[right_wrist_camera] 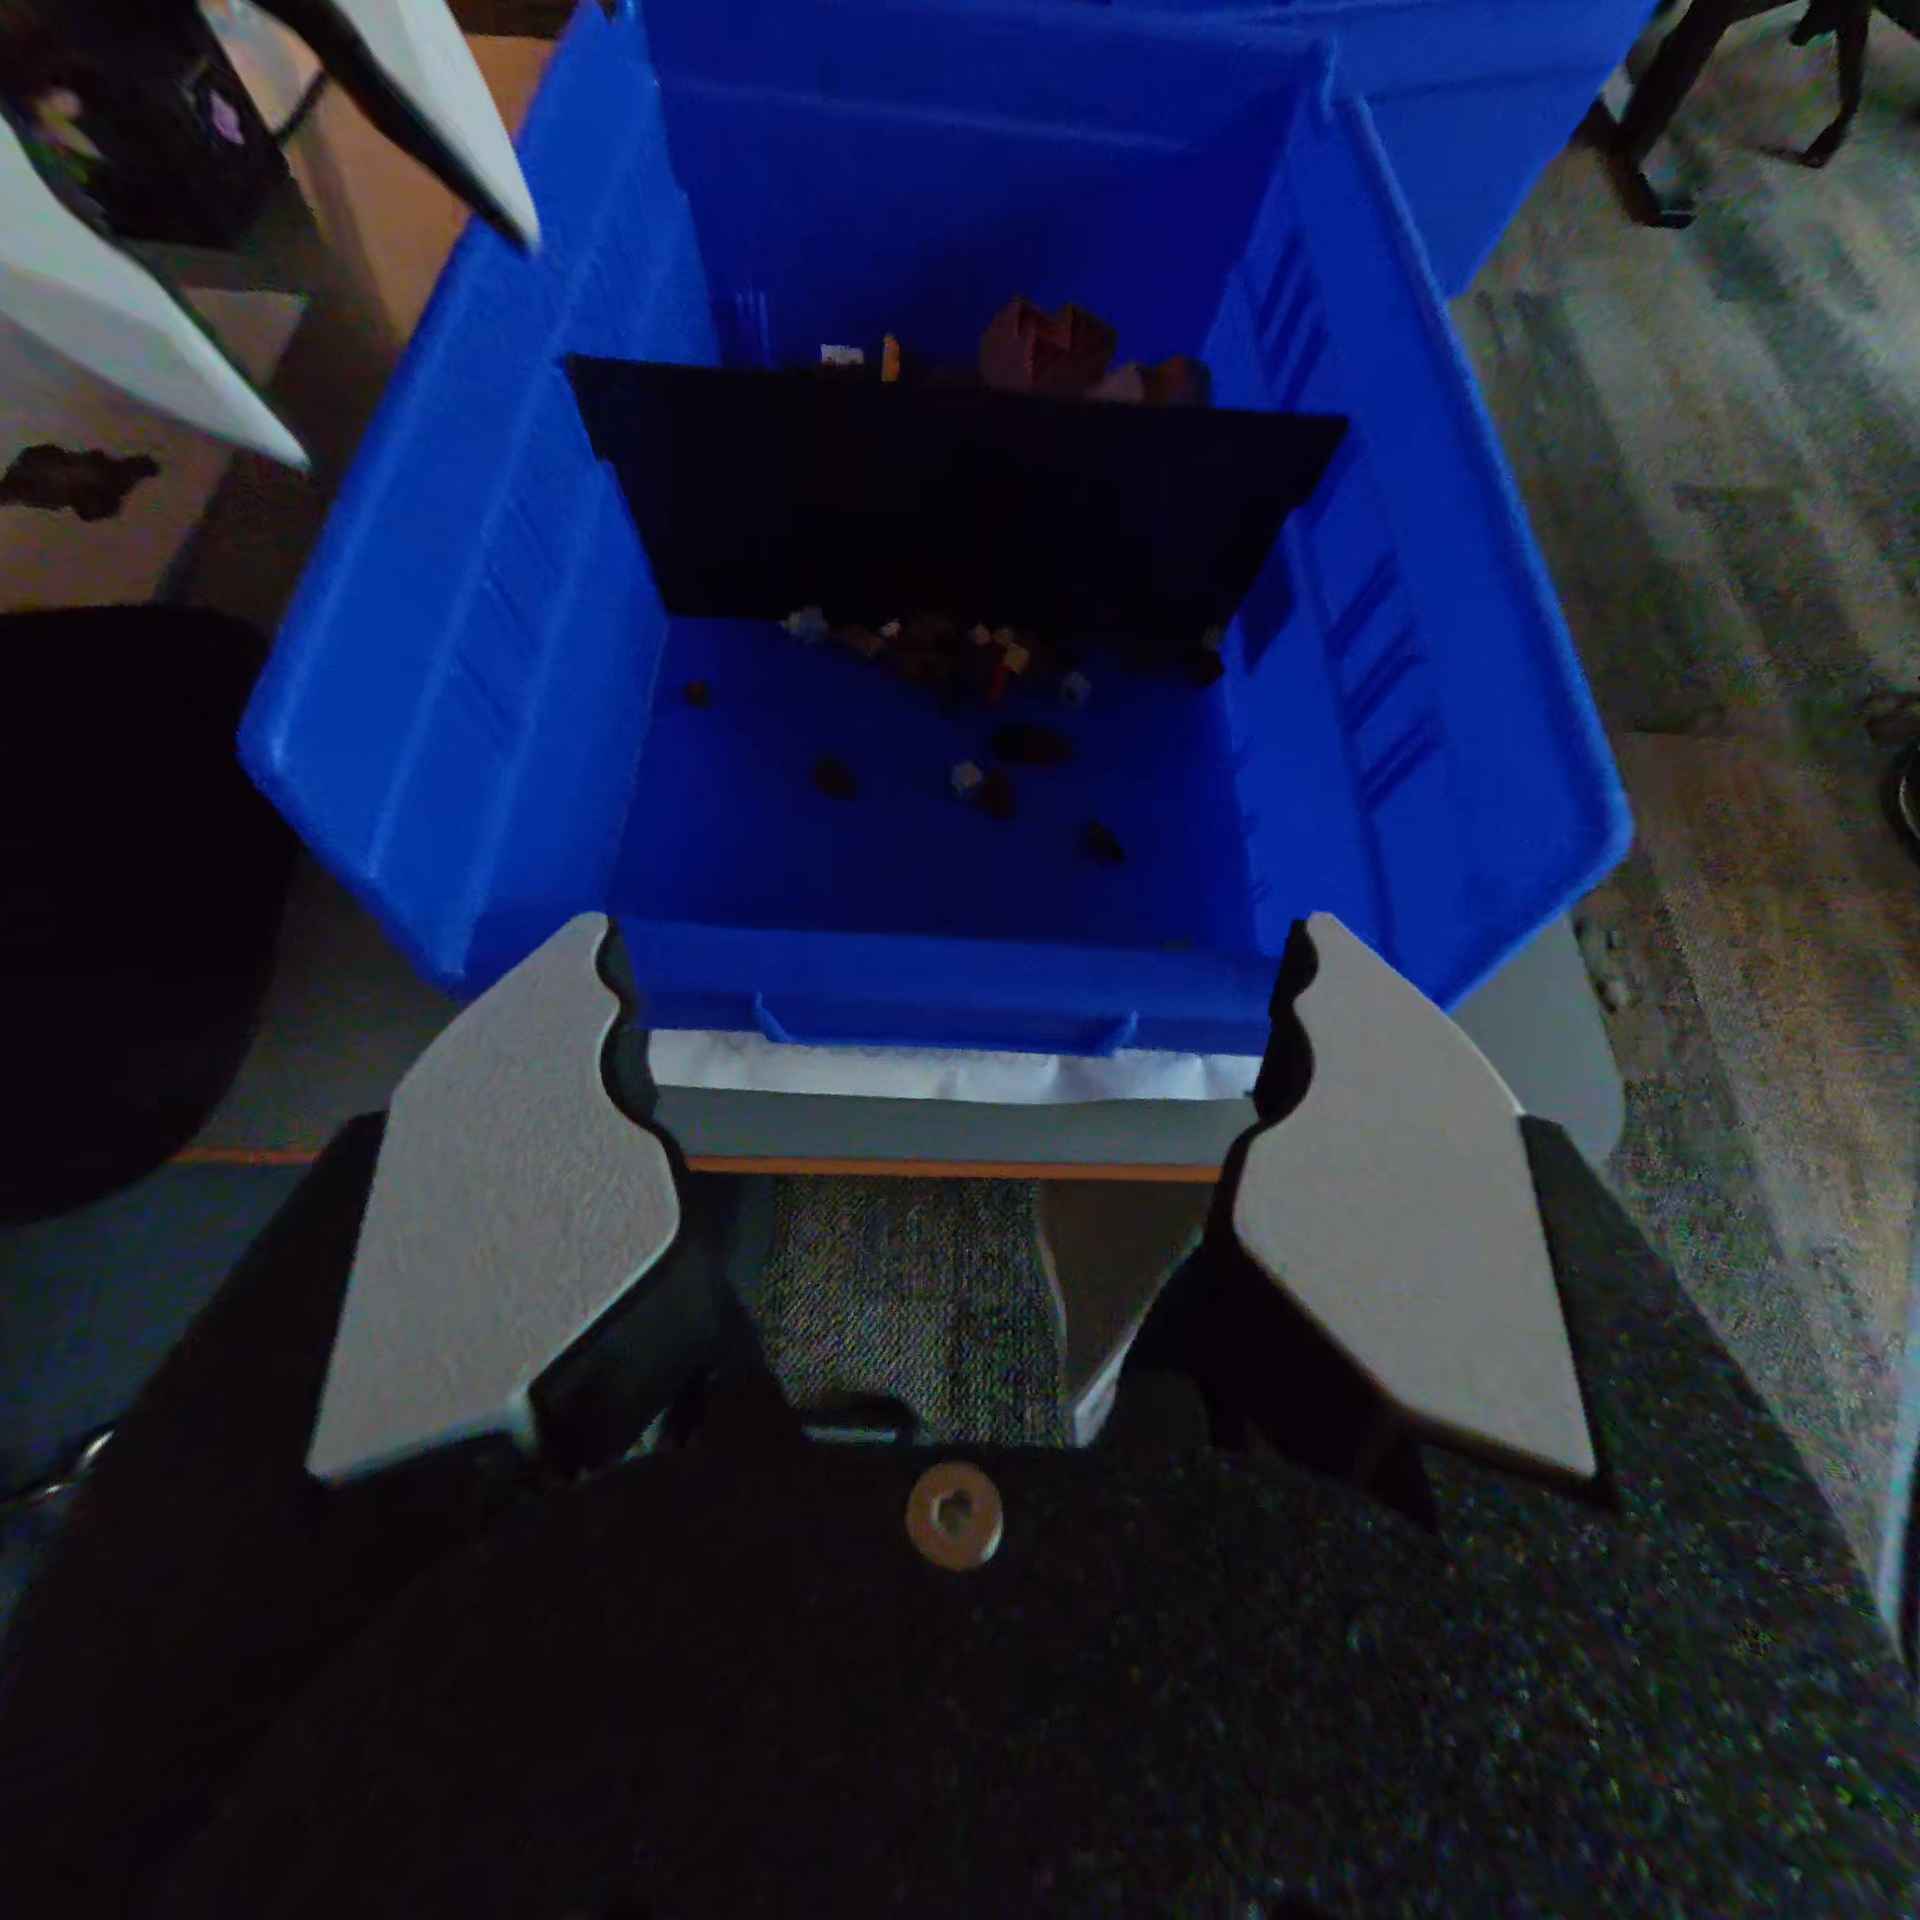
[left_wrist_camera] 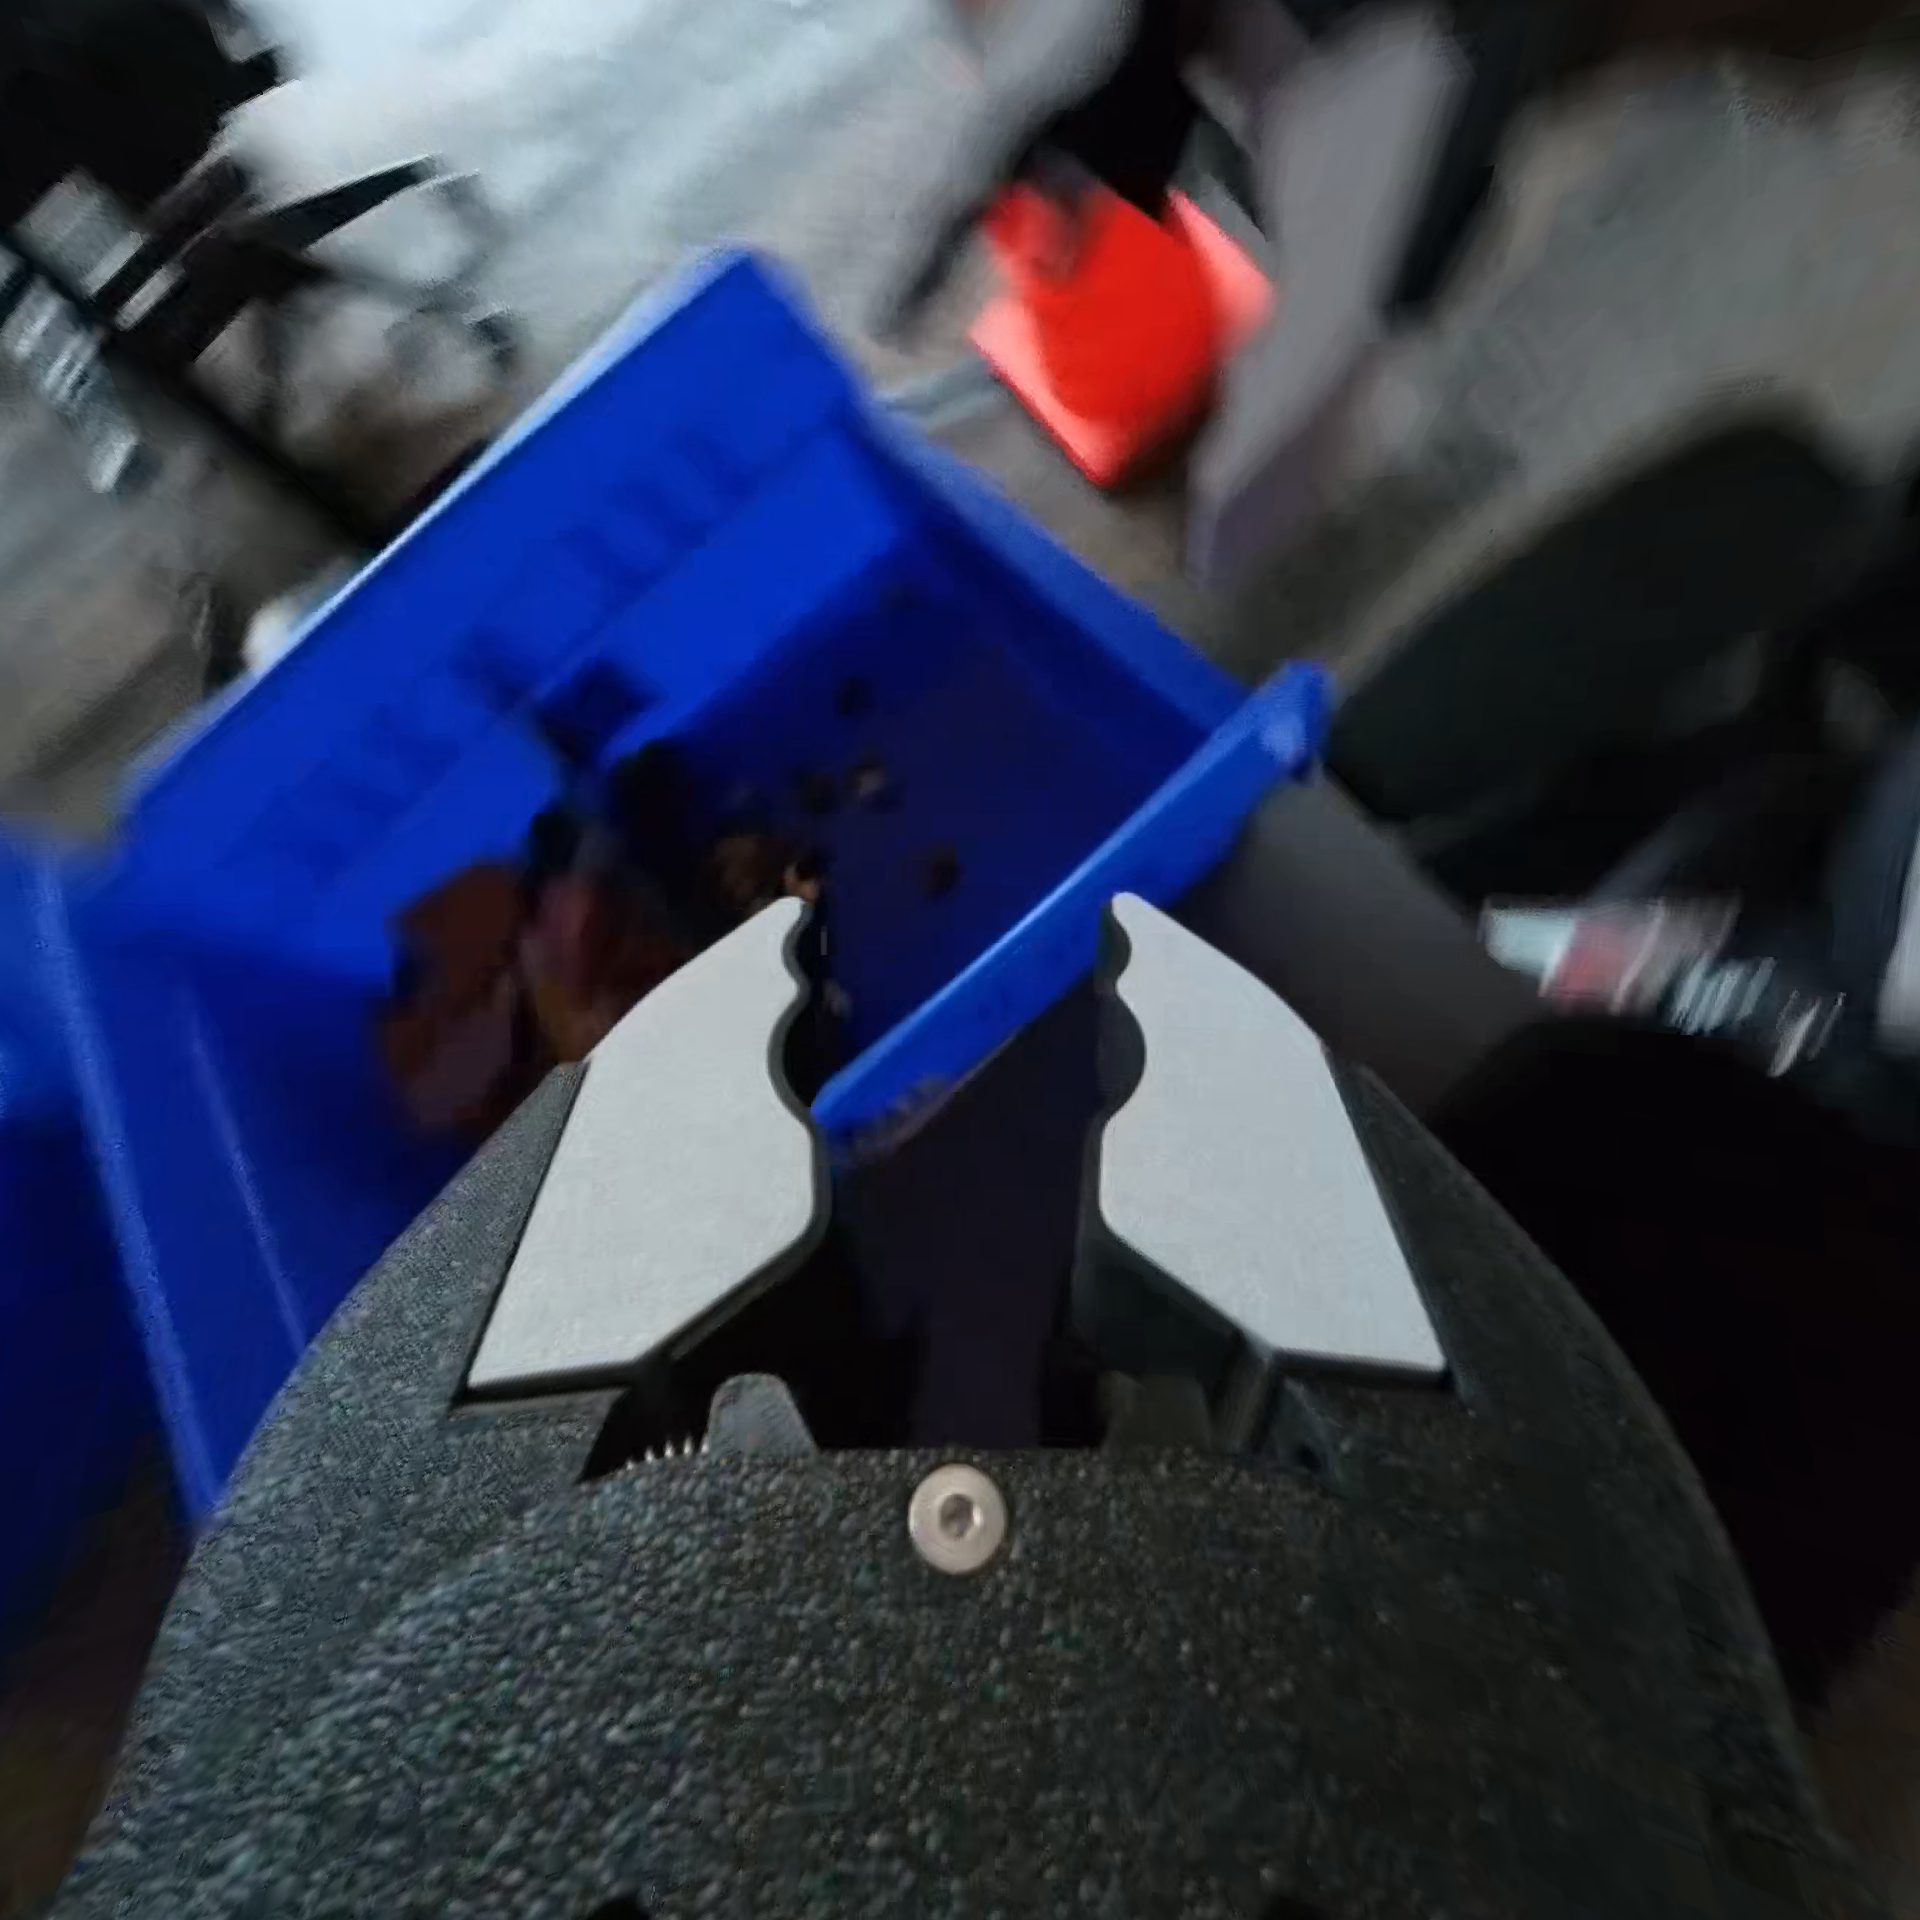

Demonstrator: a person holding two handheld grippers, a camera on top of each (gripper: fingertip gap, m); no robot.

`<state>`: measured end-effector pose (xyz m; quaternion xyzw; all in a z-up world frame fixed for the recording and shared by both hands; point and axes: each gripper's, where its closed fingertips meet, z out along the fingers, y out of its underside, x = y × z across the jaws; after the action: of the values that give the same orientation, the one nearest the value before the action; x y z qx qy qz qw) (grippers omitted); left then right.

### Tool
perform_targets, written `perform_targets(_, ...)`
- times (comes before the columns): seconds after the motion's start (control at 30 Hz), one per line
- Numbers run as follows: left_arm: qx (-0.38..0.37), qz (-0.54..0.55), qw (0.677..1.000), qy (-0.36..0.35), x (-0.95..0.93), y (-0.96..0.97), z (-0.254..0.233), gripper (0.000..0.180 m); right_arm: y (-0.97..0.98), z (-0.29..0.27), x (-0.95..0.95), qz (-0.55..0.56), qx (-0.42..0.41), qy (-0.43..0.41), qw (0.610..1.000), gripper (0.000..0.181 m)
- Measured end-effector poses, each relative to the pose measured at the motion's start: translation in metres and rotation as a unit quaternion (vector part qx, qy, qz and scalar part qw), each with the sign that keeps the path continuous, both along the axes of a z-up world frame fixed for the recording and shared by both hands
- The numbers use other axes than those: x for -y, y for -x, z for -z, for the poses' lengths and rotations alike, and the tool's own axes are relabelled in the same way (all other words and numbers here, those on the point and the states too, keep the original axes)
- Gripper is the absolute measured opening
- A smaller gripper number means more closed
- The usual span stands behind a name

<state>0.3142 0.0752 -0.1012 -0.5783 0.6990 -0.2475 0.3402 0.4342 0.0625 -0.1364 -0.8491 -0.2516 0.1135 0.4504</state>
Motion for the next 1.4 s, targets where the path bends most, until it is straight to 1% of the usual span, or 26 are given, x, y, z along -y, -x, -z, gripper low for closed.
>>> perform_targets(0.03, 0.026, -0.061, 0.997, 0.035, -0.007, 0.005, -0.007, 0.049, 0.004, 0.002, -0.001, -0.002, 0.003, 0.007, 1.0, 0.114)
perform_targets(0.1, 0.068, -0.175, 0.976, 0.111, -0.023, 0.017, -0.014, 0.051, 0.008, 0.006, -0.006, 0.003, 0.011, 0.019, 1.0, 0.113)
perform_targets(0.17, 0.108, -0.227, 0.953, 0.167, -0.03, 0.024, -0.02, 0.06, 0.013, 0.007, -0.011, 0.006, 0.015, 0.032, 0.999, 0.112)
perform_targets(0.2, 0.124, -0.247, 0.944, 0.181, -0.034, 0.026, -0.023, 0.062, 0.015, 0.007, -0.014, 0.008, 0.015, 0.036, 0.999, 0.112)
perform_targets(0.27, 0.133, -0.246, 0.941, 0.192, -0.034, 0.027, -0.026, 0.067, 0.017, 0.005, -0.02, 0.015, 0.012, 0.037, 0.999, 0.112)
perform_targets(0.37, 0.092, -0.258, 0.95, 0.146, -0.042, 0.031, -0.015, 0.08, 0.022, 0.002, -0.026, 0.011, 0.017, 0.043, 0.999, 0.111)
perform_targets(0.47, 0.041, -0.274, 0.958, 0.068, -0.057, 0.043, -0.01, 0.085, 0.028, -0.007, -0.036, -0.003, 0.018, 0.034, 0.999, 0.106)
perform_targets(0.53, 0.03, -0.286, 0.957, 0.029, -0.068, 0.049, -0.013, 0.085, 0.036, -0.016, -0.051, -0.01, 0.013, 0.022, 1.0, 0.102)
perform_targets(0.63, 0.028, -0.294, 0.955, 0.017, -0.076, 0.054, -0.014, 0.085, 0.055, -0.032, -0.078, -0.013, 0.004, 0.007, 1.0, 0.104)
perform_targets(0.7, 0.03, -0.308, 0.951, 0.014, -0.084, 0.06, -0.014, 0.09, 0.065, -0.035, -0.092, -0.011, 0.005, 0.006, 1.0, 0.114)
perform_targets(0.73, 0.033, -0.313, 0.949, 0.017, -0.087, 0.063, -0.014, 0.093, 0.069, -0.035, -0.097, -0.011, 0.006, 0.006, 1.0, 0.118)
perform_targets(0.8, 0.045, -0.326, 0.944, 0.03, -0.089, 0.069, -0.015, 0.099, 0.076, -0.035, -0.103, -0.012, 0.01, 0.004, 1.0, 0.12)
perform_targets(0.83, 0.051, -0.326, 0.943, 0.035, -0.088, 0.071, -0.016, 0.098, 0.077, -0.035, -0.104, -0.012, 0.015, 0.004, 1.0, 0.12)
perform_targets(0.87, 0.06, -0.32, 0.945, 0.032, -0.086, 0.076, -0.02, 0.079, 0.08, -0.035, -0.103, -0.019, 0.017, 0.004, 1.0, 0.107)
perform_targets(0.9, 0.083, -0.31, 0.947, 0.024, -0.081, 0.079, -0.027, 0.0, 0.085, -0.038, -0.099, -0.046, 0.016, -0.004, 0.999, 0.057)
perform_targets(0.93, 0.093, -0.313, 0.945, 0.027, -0.077, 0.084, -0.031, 0.0, 0.092, -0.042, -0.092, -0.078, 0.009, -0.017, 0.997, 0.008)
perform_targets(0.97, 0.085, -0.321, 0.943, 0.03, -0.073, 0.091, -0.031, 0.0, 0.092, -0.045, -0.09, -0.08, 0.008, -0.028, 0.996, 0.005)
perform_targets(1.07, 0.096, -0.342, 0.935, 0.022, -0.055, 0.113, -0.041, 0.0, 0.082, -0.042, -0.089, -0.058, 0.04, -0.028, 0.997, 0.008)
perform_targets(1.1, 0.098, -0.35, 0.931, 0.026, -0.046, 0.122, -0.044, 0.002, 0.082, -0.042, -0.09, -0.049, 0.033, -0.028, 0.998, 0.023)
perform_targets(1.17, 0.098, -0.379, 0.92, 0.025, -0.031, 0.142, -0.048, 0.062, 0.079, -0.038, -0.091, -0.023, 0.029, -0.009, 0.999, 0.092)
perform_targets(1.2, 0.1, -0.395, 0.913, 0.021, -0.022, 0.153, -0.051, 0.084, 0.078, -0.035, -0.09, -0.016, 0.035, 0.003, 0.999, 0.103)
perform_targets(1.23, 0.112, -0.41, 0.905, 0.012, -0.013, 0.165, -0.056, 0.093, 0.08, -0.035, -0.09, -0.013, 0.035, 0.001, 0.999, 0.109)
perform_targets(1.27, 0.133, -0.42, 0.898, 0.002, -0.002, 0.175, -0.064, 0.097, 0.084, -0.036, -0.089, -0.016, 0.03, -0.007, 0.999, 0.108)
perform_targets(1.33, 0.185, -0.441, 0.878, -0.015, 0.021, 0.197, -0.082, 0.095, 0.095, -0.036, -0.085, -0.027, 0.007, -0.015, 0.999, 0.102)
perform_targets(1.37, 0.213, -0.452, 0.865, -0.031, 0.034, 0.21, -0.092, 0.089, 0.102, -0.036, -0.083, -0.031, -0.01, -0.017, 0.999, 0.101)
perform_targets(1.4, 0.24, -0.469, 0.848, -0.052, 0.045, 0.226, -0.102, 0.076, 0.11, -0.037, -0.08, -0.039, -0.027, -0.017, 0.999, 0.101)
